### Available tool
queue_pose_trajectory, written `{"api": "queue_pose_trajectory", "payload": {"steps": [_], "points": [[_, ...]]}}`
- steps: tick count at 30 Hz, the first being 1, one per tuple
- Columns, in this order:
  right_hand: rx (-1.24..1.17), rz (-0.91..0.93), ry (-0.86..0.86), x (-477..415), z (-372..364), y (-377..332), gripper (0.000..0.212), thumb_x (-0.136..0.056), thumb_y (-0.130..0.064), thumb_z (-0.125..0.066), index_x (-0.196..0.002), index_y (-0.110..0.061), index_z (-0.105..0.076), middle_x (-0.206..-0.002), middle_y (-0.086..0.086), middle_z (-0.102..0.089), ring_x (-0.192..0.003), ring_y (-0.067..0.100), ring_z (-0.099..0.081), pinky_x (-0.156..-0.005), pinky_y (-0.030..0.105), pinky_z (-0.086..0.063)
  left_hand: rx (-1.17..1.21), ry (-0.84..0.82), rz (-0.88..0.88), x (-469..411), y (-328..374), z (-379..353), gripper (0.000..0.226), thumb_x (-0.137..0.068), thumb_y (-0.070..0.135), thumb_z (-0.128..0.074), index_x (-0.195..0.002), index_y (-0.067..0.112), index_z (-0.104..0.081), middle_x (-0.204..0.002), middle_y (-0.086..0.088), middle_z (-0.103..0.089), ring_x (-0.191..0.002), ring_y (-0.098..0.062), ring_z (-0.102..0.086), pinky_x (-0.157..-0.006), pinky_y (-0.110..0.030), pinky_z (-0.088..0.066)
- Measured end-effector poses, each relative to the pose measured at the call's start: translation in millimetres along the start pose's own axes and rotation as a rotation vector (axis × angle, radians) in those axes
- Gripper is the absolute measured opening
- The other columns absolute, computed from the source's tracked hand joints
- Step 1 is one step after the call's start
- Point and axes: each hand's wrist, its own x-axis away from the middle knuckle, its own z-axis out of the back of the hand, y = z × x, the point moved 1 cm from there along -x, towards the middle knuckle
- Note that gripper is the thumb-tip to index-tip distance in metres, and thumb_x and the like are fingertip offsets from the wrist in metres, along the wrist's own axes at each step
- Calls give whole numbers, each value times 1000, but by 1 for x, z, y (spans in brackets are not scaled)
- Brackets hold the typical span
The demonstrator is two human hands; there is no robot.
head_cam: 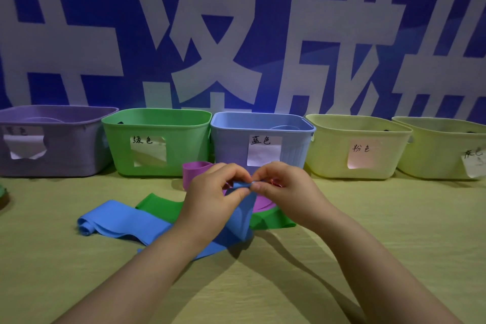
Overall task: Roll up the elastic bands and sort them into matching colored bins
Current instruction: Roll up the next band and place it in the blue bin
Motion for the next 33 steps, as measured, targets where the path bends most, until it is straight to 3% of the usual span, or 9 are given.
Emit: {"api": "queue_pose_trajectory", "payload": {"steps": [4, 8, 11, 13, 21, 25, 29, 33], "points": [[-139, -55, 17, -1, -1, 2, 25, -80, -14, -69, -66, -31, -59, -66, -8, -61, -65, 6, -54, -68, 25, -44, 22, 13, -26, 0, 1, 0, 20, -70, 14, -69, -72, 33, -62, -78, 10, -61, -78, -2, -55, -67, -11, -41], [-262, -76, 15, 0, -2, 0, 22, -79, -11, -70, -68, -27, -61, -63, -11, -59, -54, -6, -49, -59, 12, -40, 28, 43, -46, 0, 2, 0, 21, -68, 17, -64, -83, 31, -60, -84, 10, -60, -78, -1, -56, -69, -13, -42], [-316, -101, -18, 0, -5, 0, 21, -81, -10, -68, -69, -26, -62, -64, -10, -60, -63, 1, -51, -66, 18, -41, 20, 48, -59, 0, 1, 1, 19, -68, 16, -64, -82, 29, -60, -80, 12, -60, -79, -2, -56, -69, -13, -43], [-318, -109, -38, 0, -4, 0, 22, -82, -10, -67, -68, -26, -63, -63, -11, -60, -66, 5, -51, -68, 20, -41, 7, 47, -66, 1, 1, 2, 15, -69, 17, -65, -79, 27, -62, -80, 11, -61, -80, -1, -56, -68, -12, -42], [-168, -61, -50, 3, 1, -5, 23, -88, -20, -60, -70, -35, -58, -63, -15, -56, -57, -14, -51, -58, 5, -38, -67, 93, -65, 1, 1, 3, 6, -70, 26, -66, -75, 23, -67, -76, 16, -61, -78, 2, -54, -69, -5, -37], [-15, -19, -44, 4, 2, -5, 17, -91, -26, -56, -75, -32, -59, -67, -14, -52, -61, -5, -49, -59, 12, -36, -153, 100, -112, 2, -1, 3, 24, -75, 39, -54, -75, 18, -66, -75, 17, -57, -75, -1, -50, -70, -6, -35], [22, 20, -14, 3, 2, -4, 14, -86, -30, -62, -97, -23, -70, -80, -12, -59, -77, 6, -56, -73, 26, -46, -146, 113, -81, 1, -2, 4, 19, -76, 35, -60, -73, 17, -66, -73, 15, -57, -74, -4, -50, -66, -10, -36], [-4, 36, 48, 2, 1, -3, 17, -78, -24, -72, -78, -38, -61, -71, -13, -59, -69, 4, -54, -71, 26, -47, -133, 128, -75, 0, -2, 5, 29, -75, 43, -52, -71, 18, -65, -69, 12, -56, -70, -5, -48, -63, -12, -35]]}}
